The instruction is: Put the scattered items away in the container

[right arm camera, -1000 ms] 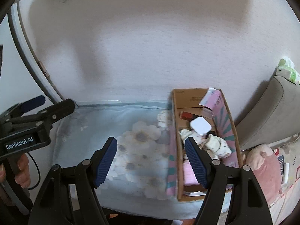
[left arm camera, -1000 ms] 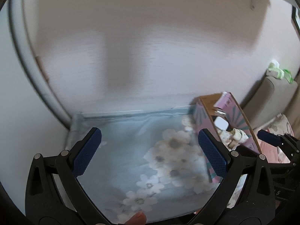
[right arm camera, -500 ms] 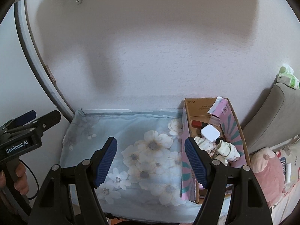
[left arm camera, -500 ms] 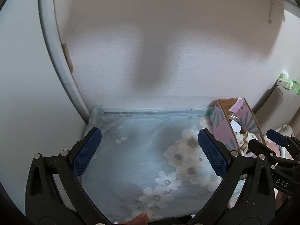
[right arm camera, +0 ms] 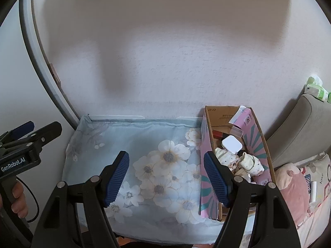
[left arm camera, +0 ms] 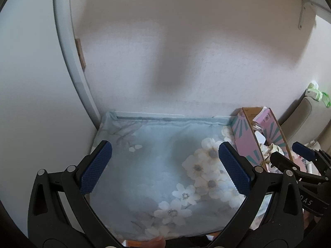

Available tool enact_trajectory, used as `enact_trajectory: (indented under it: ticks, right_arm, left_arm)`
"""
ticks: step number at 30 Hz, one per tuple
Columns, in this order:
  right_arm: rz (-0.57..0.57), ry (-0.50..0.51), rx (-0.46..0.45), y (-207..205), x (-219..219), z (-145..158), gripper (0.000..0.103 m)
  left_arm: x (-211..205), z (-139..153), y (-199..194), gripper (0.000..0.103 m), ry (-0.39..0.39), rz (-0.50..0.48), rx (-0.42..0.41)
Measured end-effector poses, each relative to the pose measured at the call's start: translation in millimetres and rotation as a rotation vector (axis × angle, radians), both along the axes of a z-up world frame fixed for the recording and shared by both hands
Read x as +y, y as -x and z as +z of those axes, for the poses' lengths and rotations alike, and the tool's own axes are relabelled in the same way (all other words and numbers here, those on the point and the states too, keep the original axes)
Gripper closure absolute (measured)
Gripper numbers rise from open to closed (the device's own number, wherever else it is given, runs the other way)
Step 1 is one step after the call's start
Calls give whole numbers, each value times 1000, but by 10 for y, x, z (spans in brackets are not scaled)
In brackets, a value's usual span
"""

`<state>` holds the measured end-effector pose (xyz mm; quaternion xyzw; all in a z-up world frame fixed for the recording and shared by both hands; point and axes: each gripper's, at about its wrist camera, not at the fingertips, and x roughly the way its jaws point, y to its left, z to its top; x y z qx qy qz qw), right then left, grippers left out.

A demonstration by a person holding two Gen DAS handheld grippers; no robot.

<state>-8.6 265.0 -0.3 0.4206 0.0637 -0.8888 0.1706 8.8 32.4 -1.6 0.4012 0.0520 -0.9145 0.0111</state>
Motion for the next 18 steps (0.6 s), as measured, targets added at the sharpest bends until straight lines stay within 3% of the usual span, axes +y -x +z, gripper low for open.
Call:
enact_trajectory:
  ticks: [18]
  right_arm:
    - [9, 3, -2, -21, -27, -31, 33]
  left_arm:
    - [69, -12, -51, 0, -10, -24, 1]
